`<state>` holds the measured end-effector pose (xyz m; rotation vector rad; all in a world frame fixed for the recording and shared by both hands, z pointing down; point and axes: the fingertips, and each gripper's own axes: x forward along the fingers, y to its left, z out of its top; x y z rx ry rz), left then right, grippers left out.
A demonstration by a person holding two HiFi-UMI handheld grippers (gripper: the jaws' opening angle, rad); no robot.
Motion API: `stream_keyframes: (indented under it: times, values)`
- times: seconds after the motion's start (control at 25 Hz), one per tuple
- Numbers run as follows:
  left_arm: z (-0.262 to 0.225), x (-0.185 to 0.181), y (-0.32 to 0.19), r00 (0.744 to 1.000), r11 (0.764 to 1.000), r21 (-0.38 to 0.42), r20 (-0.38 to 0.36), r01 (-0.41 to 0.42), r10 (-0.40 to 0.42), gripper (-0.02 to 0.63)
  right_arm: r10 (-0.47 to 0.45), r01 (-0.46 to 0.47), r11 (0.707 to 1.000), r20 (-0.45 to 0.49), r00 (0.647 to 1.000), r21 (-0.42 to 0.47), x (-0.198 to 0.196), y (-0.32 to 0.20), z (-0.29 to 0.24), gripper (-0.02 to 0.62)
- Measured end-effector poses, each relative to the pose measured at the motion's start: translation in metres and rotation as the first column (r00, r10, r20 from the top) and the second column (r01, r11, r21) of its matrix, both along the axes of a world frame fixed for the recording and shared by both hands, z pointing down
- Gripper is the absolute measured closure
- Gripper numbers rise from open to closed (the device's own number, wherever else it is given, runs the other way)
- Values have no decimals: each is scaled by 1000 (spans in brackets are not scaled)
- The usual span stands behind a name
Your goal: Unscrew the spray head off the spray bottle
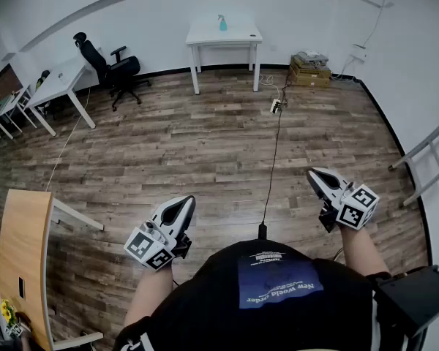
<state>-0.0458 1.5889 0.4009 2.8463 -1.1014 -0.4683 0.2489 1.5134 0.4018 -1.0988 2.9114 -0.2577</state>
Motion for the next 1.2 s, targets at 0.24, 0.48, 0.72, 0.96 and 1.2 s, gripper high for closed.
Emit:
stream_keyframes:
  times: [0.24,0.48,0.72,0.96,1.2]
  values:
    - [12,-47,-1,1000,1000,-20,2,-9,9,603,6,-6,1000,-1,1000,-6,-46,0,3,604]
    - [24,-75,-14,999,999,-34,-6,-42,42,603,3,-4,1000,-22,1000,-19,-83,-3,10,604]
    - [33,-68,-41,998,997,-55,-10,-58,57,603,8,-9,999,-33,999,-43,-78,-24,22,604]
    - [28,-32,-81,999,997,-66,26,-31,32,603,-17,18,999,19,1000,-51,-45,-73,28,604]
    - [8,41,-139,998,995,-93,-41,35,-39,603,-114,116,991,40,993,-64,18,-143,30,604]
